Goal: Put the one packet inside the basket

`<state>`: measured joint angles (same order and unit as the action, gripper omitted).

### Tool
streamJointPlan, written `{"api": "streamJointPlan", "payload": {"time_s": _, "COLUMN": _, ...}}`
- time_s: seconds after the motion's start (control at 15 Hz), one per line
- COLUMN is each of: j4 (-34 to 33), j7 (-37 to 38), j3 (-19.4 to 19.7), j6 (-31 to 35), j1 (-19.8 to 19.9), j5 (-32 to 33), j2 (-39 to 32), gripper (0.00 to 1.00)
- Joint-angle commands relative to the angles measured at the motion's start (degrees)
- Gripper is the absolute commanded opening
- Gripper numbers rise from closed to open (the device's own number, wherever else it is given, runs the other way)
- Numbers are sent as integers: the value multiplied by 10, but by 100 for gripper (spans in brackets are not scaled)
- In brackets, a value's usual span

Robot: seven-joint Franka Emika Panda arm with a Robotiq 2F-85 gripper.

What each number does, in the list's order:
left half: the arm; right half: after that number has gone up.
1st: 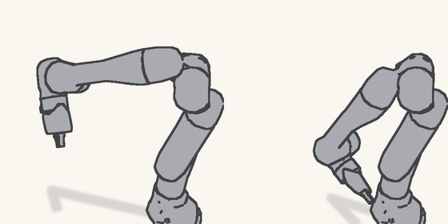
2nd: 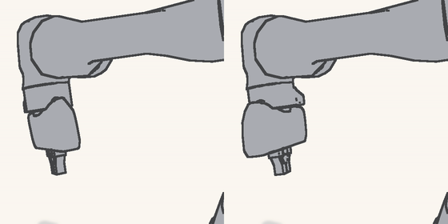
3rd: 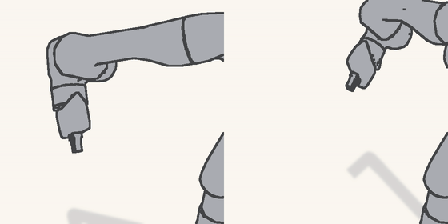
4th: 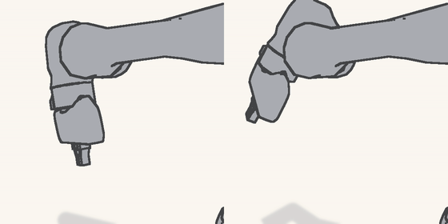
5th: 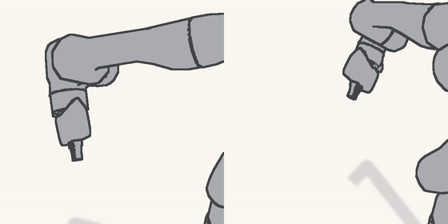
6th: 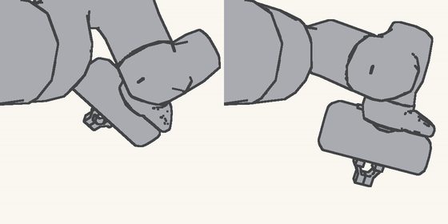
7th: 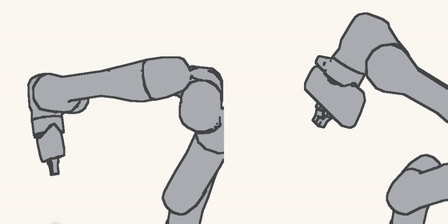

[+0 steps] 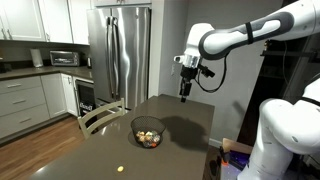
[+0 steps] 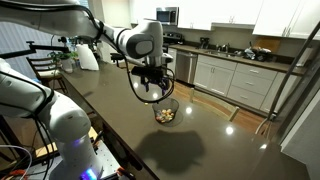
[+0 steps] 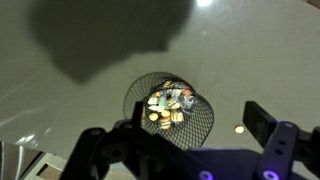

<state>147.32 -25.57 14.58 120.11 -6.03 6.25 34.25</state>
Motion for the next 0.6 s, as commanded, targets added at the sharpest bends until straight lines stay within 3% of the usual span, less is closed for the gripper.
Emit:
{"api": "streamJointPlan", "payload": {"time_s": 0.0, "j4": -73, "j7": -21, "j3": -27, "j6": 7, "j1": -21, "j5": -41, "j2": -110, "gripper": 100}}
{"api": "streamJointPlan", "payload": {"time_s": 0.53, "j4": -223, "j7": -37, "j3": -130, "j6": -16, "j1": -55, "j5": -109, "j2": -324, "gripper": 100}}
